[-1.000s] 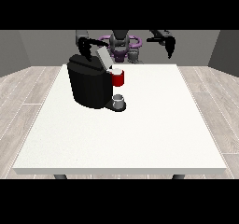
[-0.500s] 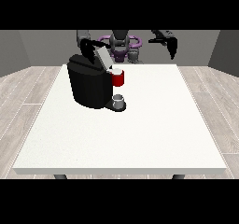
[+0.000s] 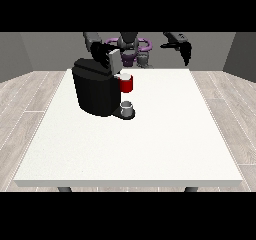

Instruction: Insert the coffee pod into the coffee machine and close the lid

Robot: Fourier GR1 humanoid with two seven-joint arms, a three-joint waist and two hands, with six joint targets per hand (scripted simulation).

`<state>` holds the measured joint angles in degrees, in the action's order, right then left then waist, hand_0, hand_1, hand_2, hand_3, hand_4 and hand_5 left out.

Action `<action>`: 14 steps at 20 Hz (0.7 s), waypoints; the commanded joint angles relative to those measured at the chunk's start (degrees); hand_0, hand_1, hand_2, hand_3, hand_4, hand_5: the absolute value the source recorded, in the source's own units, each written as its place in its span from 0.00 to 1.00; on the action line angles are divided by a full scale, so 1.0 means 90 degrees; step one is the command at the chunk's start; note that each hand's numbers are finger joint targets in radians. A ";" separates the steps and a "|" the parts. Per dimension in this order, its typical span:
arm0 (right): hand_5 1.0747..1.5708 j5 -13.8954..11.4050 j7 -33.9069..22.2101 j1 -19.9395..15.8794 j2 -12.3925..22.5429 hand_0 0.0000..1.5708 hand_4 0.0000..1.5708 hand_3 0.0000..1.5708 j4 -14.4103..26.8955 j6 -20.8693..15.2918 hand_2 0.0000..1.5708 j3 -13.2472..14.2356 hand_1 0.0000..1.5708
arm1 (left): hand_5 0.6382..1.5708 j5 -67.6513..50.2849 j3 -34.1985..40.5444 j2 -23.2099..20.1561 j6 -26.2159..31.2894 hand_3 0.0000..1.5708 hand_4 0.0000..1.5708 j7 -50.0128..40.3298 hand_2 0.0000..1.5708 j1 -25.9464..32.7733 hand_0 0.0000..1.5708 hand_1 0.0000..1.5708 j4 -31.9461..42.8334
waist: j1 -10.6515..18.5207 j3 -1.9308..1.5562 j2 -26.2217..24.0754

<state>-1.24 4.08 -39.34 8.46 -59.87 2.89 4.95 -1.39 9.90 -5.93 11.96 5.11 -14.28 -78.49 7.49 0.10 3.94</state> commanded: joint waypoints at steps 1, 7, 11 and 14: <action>1.00 -0.0083 0.0115 -0.0163 -0.0029 0.00 0.00 0.00 0.0156 0.0115 0.00 -0.0087 0.00 | 1.00 -0.0132 0.0210 -0.0120 -0.0123 0.00 0.00 0.0030 0.00 -0.0261 0.00 0.00 0.0274 | -0.0145 -0.0010 0.0204; 1.00 -0.0313 -0.0362 -0.0540 -0.0226 0.00 0.09 0.00 0.0199 0.0018 0.00 -0.0332 0.00 | 1.00 0.0006 -0.0027 0.0059 -0.0276 0.00 0.12 0.0073 0.00 -0.0084 0.00 0.00 0.0312 | -0.0083 -0.0009 -0.0009; 1.00 -0.0773 -0.0029 -0.0522 -0.0443 0.00 0.11 0.00 0.0292 -0.0359 0.00 -0.0595 0.00 | 1.00 -0.0194 -0.0020 -0.0045 -0.0096 0.00 0.08 -0.0185 0.00 -0.0171 0.00 0.00 0.0178 | 0.0066 -0.0010 -0.0036; 1.00 -0.0764 -0.0165 -0.0592 -0.0495 0.00 0.08 0.00 0.0209 -0.0101 0.00 -0.0692 0.00 | 1.00 -0.0114 0.0079 -0.0063 -0.0408 0.00 0.11 -0.0277 0.00 -0.0347 0.00 0.00 0.0332 | -0.0164 -0.0010 -0.0076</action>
<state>-6.65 2.30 -44.34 5.50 -57.73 1.92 0.37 -2.13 9.88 -6.30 10.14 4.48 -15.10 -76.37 7.40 0.02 3.37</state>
